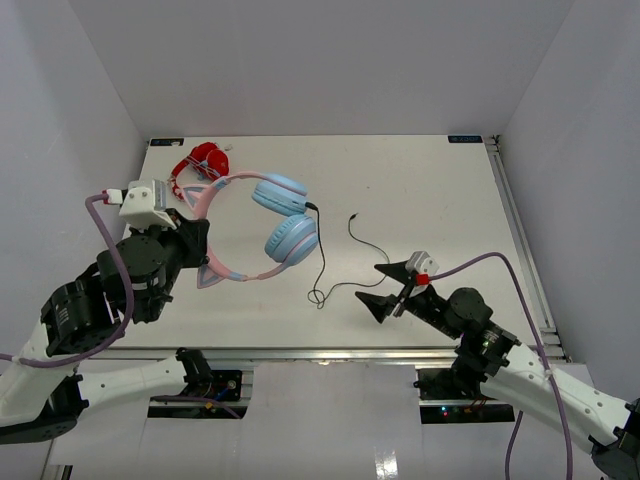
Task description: Wrap the headphones
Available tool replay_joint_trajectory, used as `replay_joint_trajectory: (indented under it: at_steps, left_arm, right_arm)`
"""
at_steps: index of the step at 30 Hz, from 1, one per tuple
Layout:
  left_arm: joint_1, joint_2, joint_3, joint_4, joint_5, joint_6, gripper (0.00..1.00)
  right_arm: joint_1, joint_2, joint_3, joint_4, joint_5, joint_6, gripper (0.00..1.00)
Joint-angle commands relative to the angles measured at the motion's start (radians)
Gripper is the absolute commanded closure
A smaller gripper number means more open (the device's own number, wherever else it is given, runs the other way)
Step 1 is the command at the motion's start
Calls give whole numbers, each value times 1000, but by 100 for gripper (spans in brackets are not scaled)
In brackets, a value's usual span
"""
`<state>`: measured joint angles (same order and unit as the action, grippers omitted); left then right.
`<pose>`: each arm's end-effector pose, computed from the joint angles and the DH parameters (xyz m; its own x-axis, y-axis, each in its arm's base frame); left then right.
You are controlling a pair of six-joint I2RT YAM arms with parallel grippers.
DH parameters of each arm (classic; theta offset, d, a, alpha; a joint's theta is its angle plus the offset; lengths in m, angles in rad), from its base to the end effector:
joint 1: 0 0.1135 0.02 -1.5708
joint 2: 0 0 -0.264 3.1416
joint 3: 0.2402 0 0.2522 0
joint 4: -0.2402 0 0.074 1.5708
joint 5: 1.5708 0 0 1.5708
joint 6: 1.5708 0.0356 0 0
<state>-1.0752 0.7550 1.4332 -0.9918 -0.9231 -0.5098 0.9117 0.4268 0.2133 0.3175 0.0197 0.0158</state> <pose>0.0591 -0.0495 0.4654 -0.2110 -0.2288 -0.9503 0.0768 0.9653 -0.2495 0.0868 0.1109 0.2409 0.0513 0.0920 -0.9944 -0.7793 0.6264 0.0178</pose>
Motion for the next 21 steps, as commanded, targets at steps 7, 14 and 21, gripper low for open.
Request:
replay_joint_trajectory:
  at_steps: [7, 14, 21]
  left_arm:
    - [1, 49, 14, 14, 74, -14, 100]
    - [1, 48, -16, 55, 127, -11, 100]
    - [1, 68, -58, 105, 173, -6, 100]
  right_arm:
    - [3, -54, 161, 28, -334, 30, 13]
    - [3, 52, 180, 170, -556, 11, 15]
    - [3, 141, 164, 268, -694, 35, 14]
